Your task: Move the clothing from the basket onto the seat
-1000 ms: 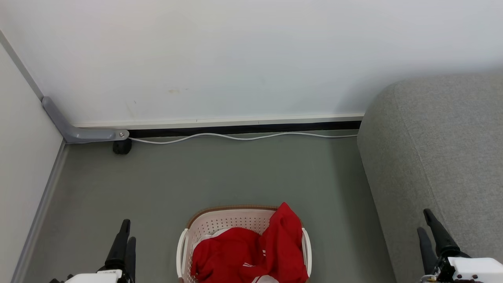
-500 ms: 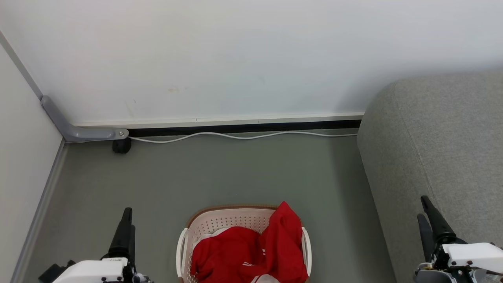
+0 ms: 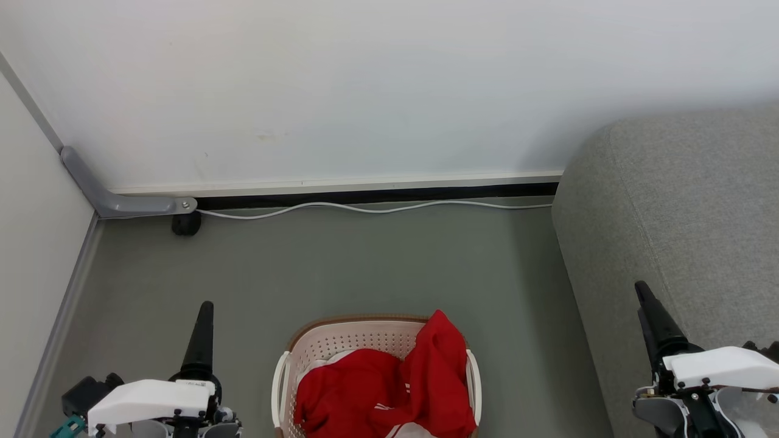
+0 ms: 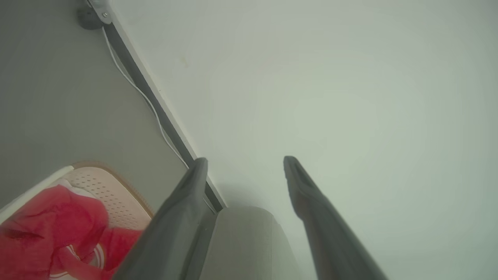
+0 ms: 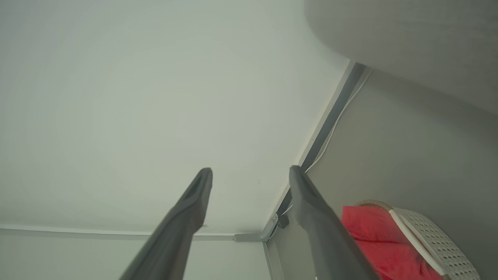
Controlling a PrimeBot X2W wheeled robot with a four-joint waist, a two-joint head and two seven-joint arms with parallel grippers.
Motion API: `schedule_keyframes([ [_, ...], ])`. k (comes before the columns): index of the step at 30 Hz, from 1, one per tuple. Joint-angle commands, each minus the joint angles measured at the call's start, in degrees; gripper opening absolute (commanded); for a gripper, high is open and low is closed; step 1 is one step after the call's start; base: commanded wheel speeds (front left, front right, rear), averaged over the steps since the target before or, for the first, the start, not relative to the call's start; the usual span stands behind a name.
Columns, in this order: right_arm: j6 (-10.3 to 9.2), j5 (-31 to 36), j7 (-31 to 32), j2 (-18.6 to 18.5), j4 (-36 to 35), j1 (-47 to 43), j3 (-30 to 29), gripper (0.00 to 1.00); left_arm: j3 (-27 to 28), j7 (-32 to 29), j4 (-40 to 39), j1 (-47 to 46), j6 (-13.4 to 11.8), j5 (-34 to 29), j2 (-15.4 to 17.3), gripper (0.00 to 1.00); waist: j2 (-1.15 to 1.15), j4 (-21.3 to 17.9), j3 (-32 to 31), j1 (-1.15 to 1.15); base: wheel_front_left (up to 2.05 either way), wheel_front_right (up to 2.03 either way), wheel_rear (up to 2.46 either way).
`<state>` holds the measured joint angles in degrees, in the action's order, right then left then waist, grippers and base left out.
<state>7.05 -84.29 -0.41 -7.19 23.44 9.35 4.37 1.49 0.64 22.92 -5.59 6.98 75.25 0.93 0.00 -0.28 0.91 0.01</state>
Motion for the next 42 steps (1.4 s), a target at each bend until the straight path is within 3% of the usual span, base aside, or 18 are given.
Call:
schedule_keyframes([
  [1, 0.26, 1.15, -0.86, -1.45, -0.89, 3.35, 0.69, 1.0, 0.4, 0.6, -1.14, -3.58, 0.18, -1.98, 0.83, 1.0, 0.0, -0.03, 0.03, 0.0, 0.0, 0.0, 0.0],
  [21, 0.31, 21.57, -4.25, -4.16, 1.77, 8.25, 4.68, 1.0, -2.76, 3.98, -0.39, -6.51, -1.64, -27.31, 1.11, 1.0, 0.0, -0.31, 0.28, 0.0, 0.0, 0.0, 0.0],
  [42, 0.35, 34.81, -7.6, -6.64, 5.18, 12.27, 10.57, 1.0, -5.16, 7.34, 0.65, -9.61, -5.82, -44.75, 2.06, 1.0, 0.0, -0.71, 0.45, 0.0, 0.0, 0.0, 0.0],
])
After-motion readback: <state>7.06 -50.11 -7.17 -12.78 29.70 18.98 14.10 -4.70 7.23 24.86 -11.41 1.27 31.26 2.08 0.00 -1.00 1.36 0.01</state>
